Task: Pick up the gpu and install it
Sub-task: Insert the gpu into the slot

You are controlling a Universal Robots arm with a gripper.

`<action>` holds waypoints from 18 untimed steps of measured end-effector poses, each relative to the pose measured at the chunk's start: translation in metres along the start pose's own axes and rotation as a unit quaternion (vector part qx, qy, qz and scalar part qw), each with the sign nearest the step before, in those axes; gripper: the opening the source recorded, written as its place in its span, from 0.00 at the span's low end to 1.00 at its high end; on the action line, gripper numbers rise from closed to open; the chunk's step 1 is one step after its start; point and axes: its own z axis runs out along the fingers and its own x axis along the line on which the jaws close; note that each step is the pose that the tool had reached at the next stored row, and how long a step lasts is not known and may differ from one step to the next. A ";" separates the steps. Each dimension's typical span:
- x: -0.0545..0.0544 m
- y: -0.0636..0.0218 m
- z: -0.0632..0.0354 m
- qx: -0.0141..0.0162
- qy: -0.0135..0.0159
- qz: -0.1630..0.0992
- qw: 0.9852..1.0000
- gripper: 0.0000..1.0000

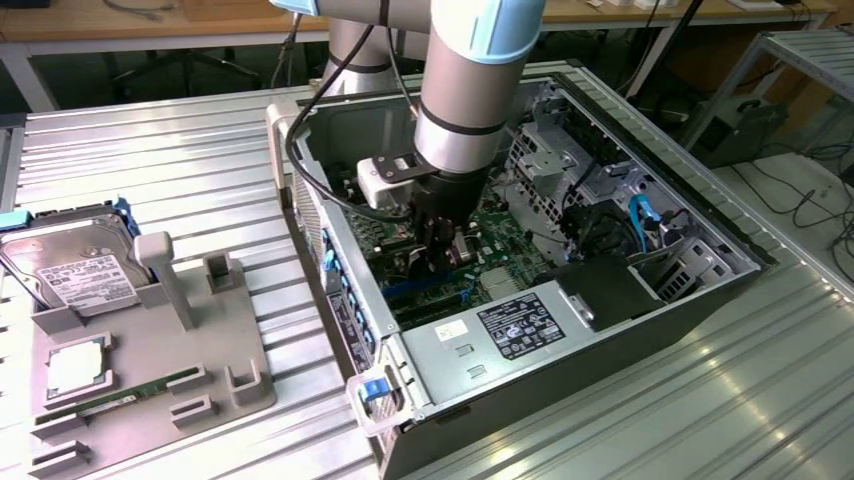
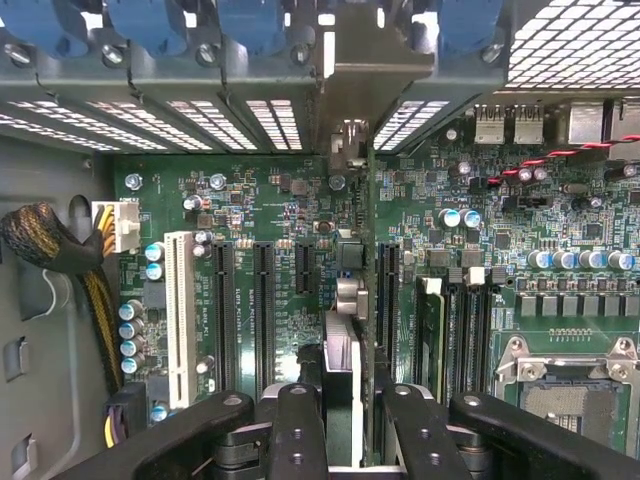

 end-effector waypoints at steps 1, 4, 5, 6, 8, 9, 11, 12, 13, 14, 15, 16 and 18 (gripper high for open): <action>0.000 0.0000 0.0001 0.000 0.000 0.000 1.000 0.28; 0.000 0.0000 0.0010 0.000 0.000 0.000 1.000 0.28; 0.000 0.0000 0.0012 0.000 0.000 0.000 1.000 0.28; 0.000 0.0001 0.0016 0.000 0.000 0.000 1.000 0.28; 0.000 0.0004 0.0025 0.000 0.000 0.000 1.000 0.28; 0.000 0.0006 0.0030 0.000 0.000 0.000 1.000 0.28; 0.000 0.0009 0.0043 0.000 0.000 0.000 1.000 0.28; 0.000 0.0011 0.0049 0.000 0.000 0.000 1.000 0.28; 0.000 0.0012 0.0057 0.000 0.000 0.000 1.000 0.28; 0.000 0.0014 0.0065 0.000 0.000 0.000 1.000 0.28; 0.000 0.0015 0.0071 0.000 0.000 0.000 1.000 0.28; 0.000 0.0015 0.0074 0.000 0.000 0.000 1.000 0.28; 0.000 0.0015 0.0074 0.000 0.000 0.000 1.000 0.28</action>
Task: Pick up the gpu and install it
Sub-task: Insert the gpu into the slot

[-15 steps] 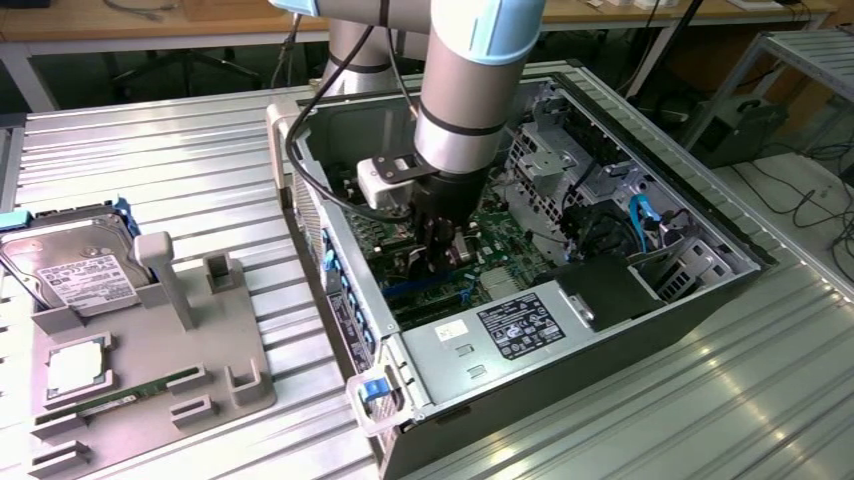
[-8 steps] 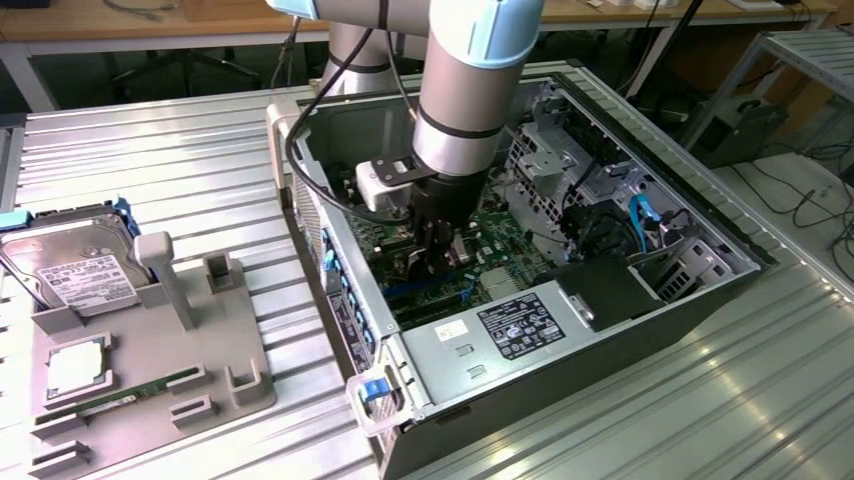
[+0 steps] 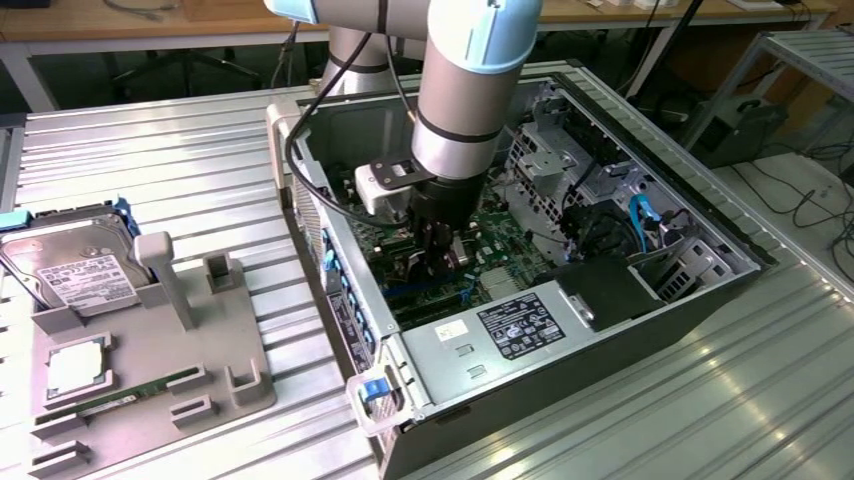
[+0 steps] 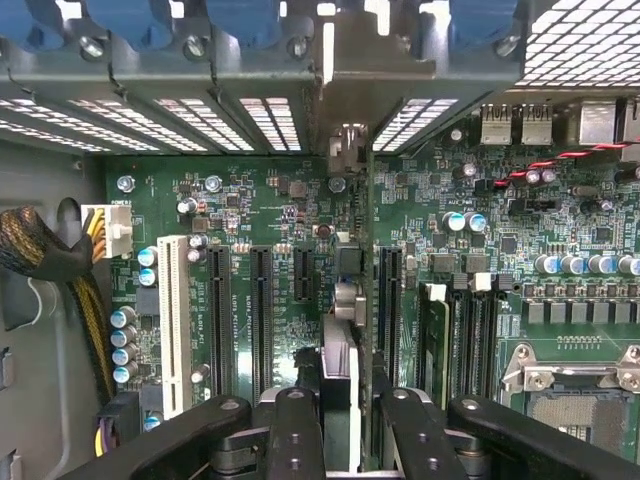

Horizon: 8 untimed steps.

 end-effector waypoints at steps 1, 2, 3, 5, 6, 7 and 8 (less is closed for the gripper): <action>0.000 0.0000 0.0001 0.000 0.000 0.000 1.000 0.28; 0.000 0.0000 0.0001 0.000 0.000 0.000 1.000 0.28; 0.000 0.0000 0.0001 0.000 0.000 0.000 1.000 0.28; 0.000 0.0000 0.0001 0.000 0.000 0.000 1.000 0.28; 0.000 0.0000 0.0001 0.000 0.000 0.000 1.000 0.28; 0.000 0.0000 0.0001 0.000 0.000 0.000 1.000 0.28; 0.000 0.0000 0.0001 0.000 0.000 0.000 1.000 0.28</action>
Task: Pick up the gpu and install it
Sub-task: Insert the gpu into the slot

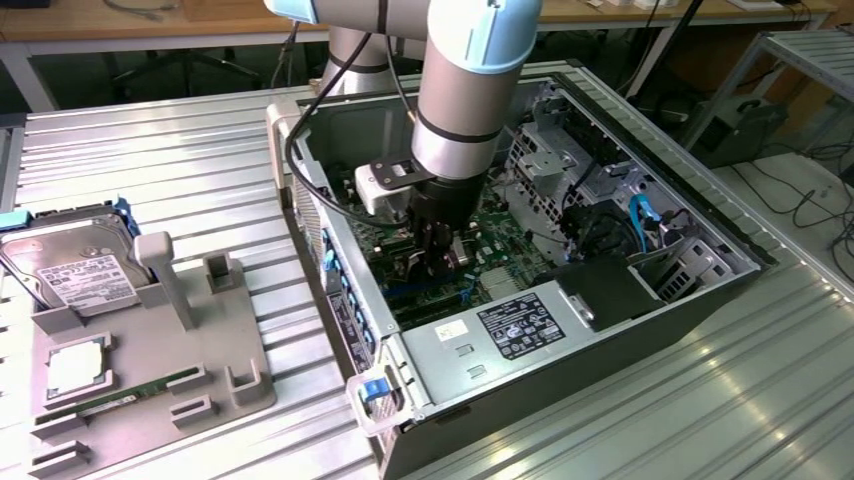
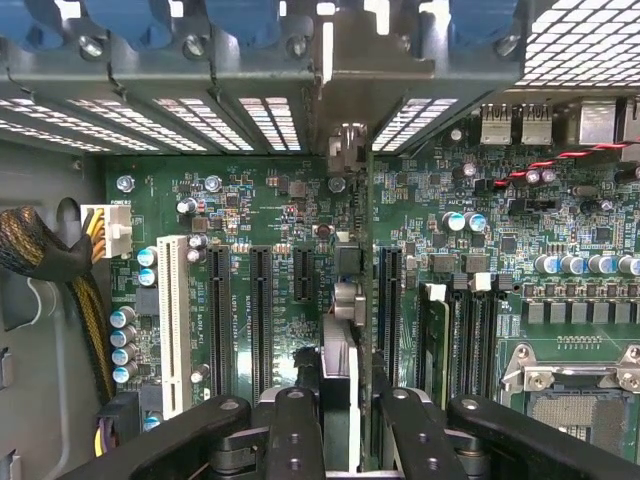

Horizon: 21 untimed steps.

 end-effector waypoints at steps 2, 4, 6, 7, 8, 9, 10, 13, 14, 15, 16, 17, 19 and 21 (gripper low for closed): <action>0.000 0.0004 0.0006 0.000 0.000 0.000 1.000 0.28; 0.000 0.0004 0.0036 0.000 0.000 0.000 1.000 0.28; 0.000 0.0006 0.0070 0.000 0.001 0.000 1.000 0.28; 0.000 0.0006 0.0088 0.000 0.001 0.000 1.000 0.28; 0.000 0.0006 0.0107 0.000 0.000 0.000 1.000 0.28; 0.000 0.0006 0.0109 0.000 0.000 0.000 1.000 0.28; 0.000 0.0006 0.0109 0.000 0.000 0.000 1.000 0.28; 0.000 0.0006 0.0108 0.000 0.000 0.000 1.000 0.28; 0.000 0.0006 0.0109 0.000 0.000 0.000 1.000 0.28; 0.000 0.0007 0.0109 0.000 0.000 0.000 1.000 0.28; 0.000 0.0010 0.0108 0.000 0.000 0.000 1.000 0.28; 0.000 0.0011 0.0108 0.000 0.000 0.000 1.000 0.28; 0.000 0.0011 0.0109 0.000 0.000 0.000 1.000 0.28; 0.000 0.0011 0.0109 0.000 0.000 0.000 1.000 0.28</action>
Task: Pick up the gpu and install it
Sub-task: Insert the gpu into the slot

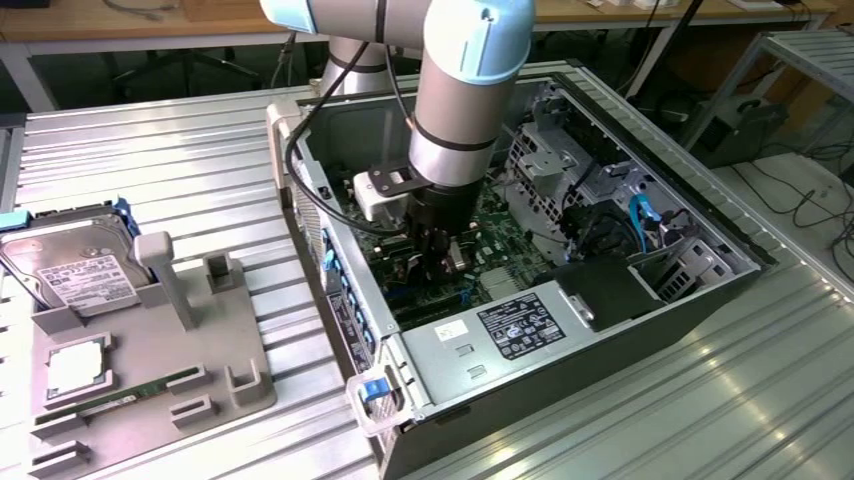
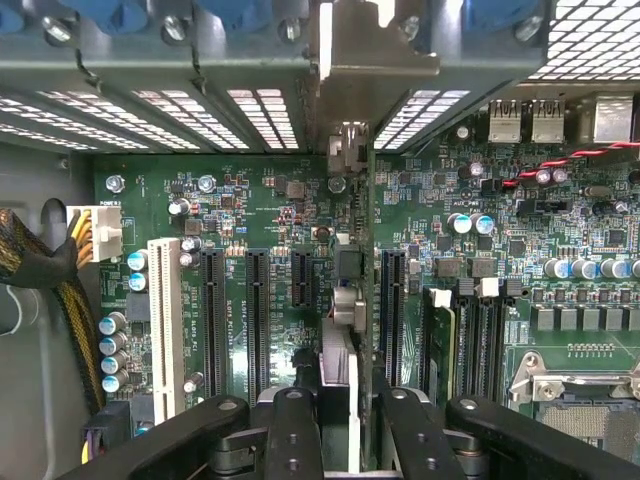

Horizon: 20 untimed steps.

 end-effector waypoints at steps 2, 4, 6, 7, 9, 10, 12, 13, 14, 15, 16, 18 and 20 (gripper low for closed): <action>0.000 0.0000 0.0000 0.000 0.000 0.000 1.000 0.28; 0.000 0.0000 0.0000 0.000 0.000 0.000 1.000 0.28; 0.000 0.0000 0.0000 0.000 0.000 0.000 1.000 0.28; 0.000 -0.0001 0.0009 0.001 -0.001 0.000 1.000 0.29; 0.000 0.0000 0.0005 0.000 -0.001 0.000 1.000 0.29; 0.000 0.0000 -0.0011 0.000 0.000 0.000 1.000 0.35; 0.000 0.0000 -0.0068 0.000 0.000 0.000 1.000 0.35; 0.000 -0.0002 -0.0149 0.000 0.001 0.000 1.000 0.35; 0.000 -0.0002 -0.0249 0.001 0.001 0.000 1.000 0.35; 0.000 -0.0002 -0.0319 0.001 0.001 0.000 1.000 0.35; 0.000 -0.0003 -0.0379 0.002 0.002 0.000 1.000 0.35; 0.000 -0.0003 -0.0467 0.002 0.002 0.000 1.000 0.35; 0.000 -0.0004 -0.0555 0.003 0.002 0.000 1.000 0.35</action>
